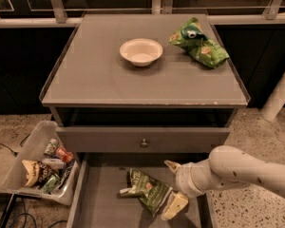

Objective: Pick green jalapeno chip bag from middle drawer and place on counter

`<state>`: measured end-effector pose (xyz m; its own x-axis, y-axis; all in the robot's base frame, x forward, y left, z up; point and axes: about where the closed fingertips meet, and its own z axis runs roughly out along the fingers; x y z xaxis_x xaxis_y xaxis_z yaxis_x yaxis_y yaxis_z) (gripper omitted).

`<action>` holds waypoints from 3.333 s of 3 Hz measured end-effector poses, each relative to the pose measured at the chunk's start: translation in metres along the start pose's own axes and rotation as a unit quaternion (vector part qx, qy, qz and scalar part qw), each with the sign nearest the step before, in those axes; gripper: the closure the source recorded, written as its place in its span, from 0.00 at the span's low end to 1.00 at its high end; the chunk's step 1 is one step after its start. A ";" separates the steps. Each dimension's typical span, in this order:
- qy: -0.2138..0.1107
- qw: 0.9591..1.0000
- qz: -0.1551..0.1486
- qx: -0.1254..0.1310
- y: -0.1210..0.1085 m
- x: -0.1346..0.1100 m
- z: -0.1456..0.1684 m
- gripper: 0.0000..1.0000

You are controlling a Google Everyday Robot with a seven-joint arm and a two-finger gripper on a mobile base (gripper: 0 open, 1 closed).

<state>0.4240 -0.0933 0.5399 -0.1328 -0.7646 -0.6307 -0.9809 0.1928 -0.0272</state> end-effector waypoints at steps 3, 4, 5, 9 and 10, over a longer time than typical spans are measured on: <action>-0.020 1.000 0.021 0.012 -0.009 0.040 0.129 0.00; -0.011 0.998 0.043 0.037 -0.033 0.049 0.159 0.00; -0.001 0.996 0.073 0.046 -0.049 0.059 0.180 0.00; -0.012 0.997 0.066 0.037 -0.047 0.052 0.146 0.89; -0.029 0.998 0.054 0.024 -0.038 0.040 0.091 1.00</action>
Offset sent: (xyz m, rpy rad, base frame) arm 0.0248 0.0524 -0.1381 0.0720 -0.0169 -0.0413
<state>0.4694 -0.0751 0.4453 -0.2277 -0.7007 -0.6762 -0.9531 0.3027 0.0073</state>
